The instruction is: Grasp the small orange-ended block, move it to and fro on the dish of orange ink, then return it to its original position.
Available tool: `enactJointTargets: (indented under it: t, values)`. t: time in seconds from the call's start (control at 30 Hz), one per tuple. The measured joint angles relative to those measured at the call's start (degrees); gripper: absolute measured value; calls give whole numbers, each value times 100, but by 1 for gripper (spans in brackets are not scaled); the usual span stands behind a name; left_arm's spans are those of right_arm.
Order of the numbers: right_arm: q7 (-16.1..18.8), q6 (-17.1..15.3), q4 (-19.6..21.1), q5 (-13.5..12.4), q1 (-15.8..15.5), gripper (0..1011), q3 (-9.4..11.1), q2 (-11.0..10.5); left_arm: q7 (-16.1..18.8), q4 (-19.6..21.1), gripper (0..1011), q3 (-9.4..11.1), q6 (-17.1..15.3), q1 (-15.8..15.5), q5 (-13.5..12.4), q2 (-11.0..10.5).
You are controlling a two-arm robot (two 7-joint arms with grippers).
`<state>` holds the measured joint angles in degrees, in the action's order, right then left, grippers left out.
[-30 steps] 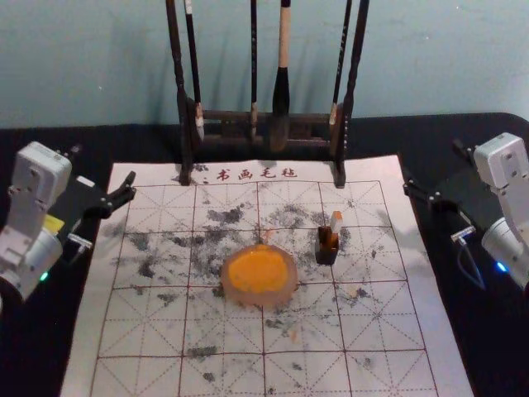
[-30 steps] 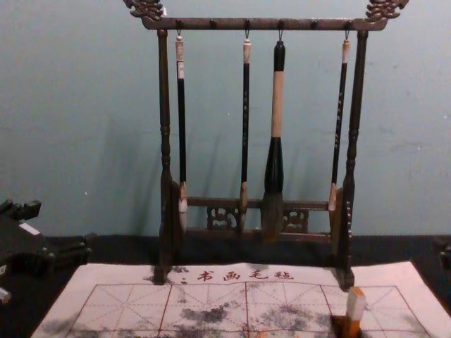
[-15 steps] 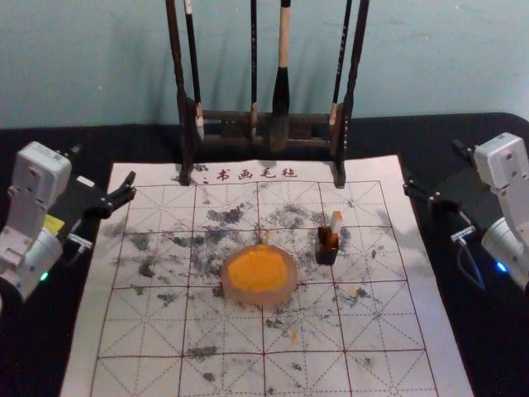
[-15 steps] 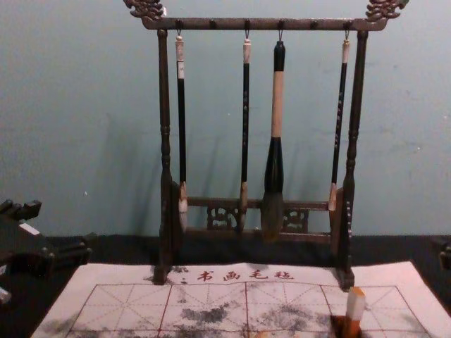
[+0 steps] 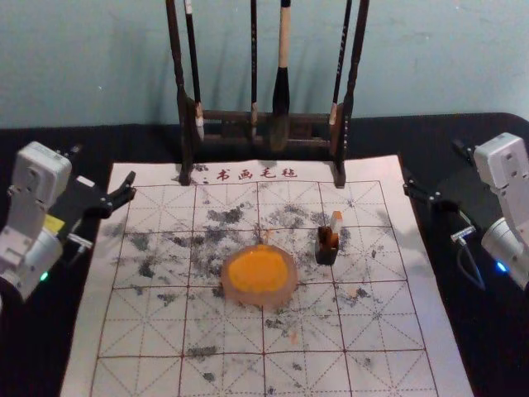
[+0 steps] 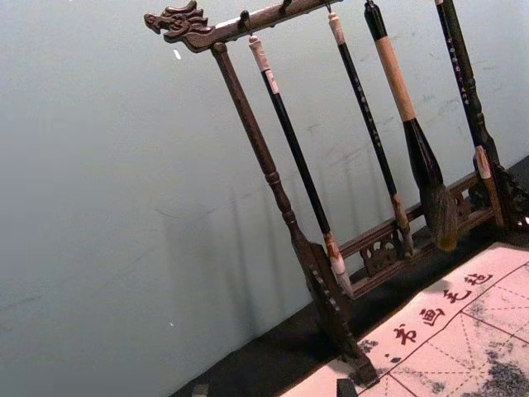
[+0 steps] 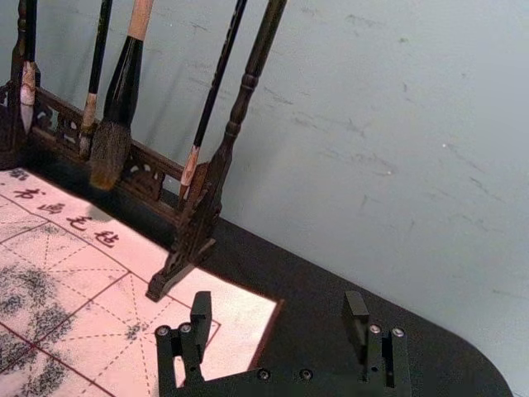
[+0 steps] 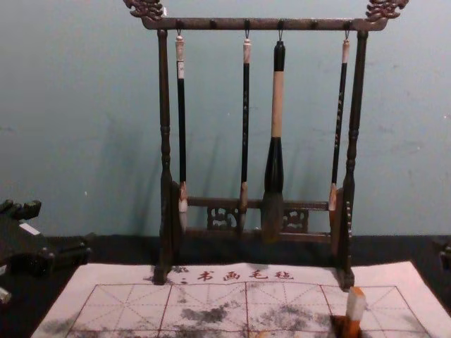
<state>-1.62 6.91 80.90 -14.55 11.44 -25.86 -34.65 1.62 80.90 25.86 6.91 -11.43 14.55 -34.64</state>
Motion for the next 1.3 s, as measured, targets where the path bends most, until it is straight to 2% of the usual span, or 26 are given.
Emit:
enactJointTargets:
  t: [0.47, 0.6, 0.8, 1.07, 1.3]
  values:
    - [0, 0, 0, 0, 0, 1000, 0, 0, 0, 0, 1001, 0, 0, 0, 0, 0]
    - [116, -35, 88, -39, -83, 1000, 33, -15, 0, 0, 1001, 0, 0, 0, 0, 0]
    - [415, -321, 513, -363, -428, 1000, 149, -69, 0, 0, 1001, 0, 0, 0, 0, 0]
    - [769, -843, 1288, -804, -984, 1000, 256, -152, 0, 0, 1001, 0, 0, 0, 0, 0]
    - [1024, -1203, 1542, -954, -1080, 1000, 188, -17, 0, 0, 1001, 0, 0, 0, 0, 0]
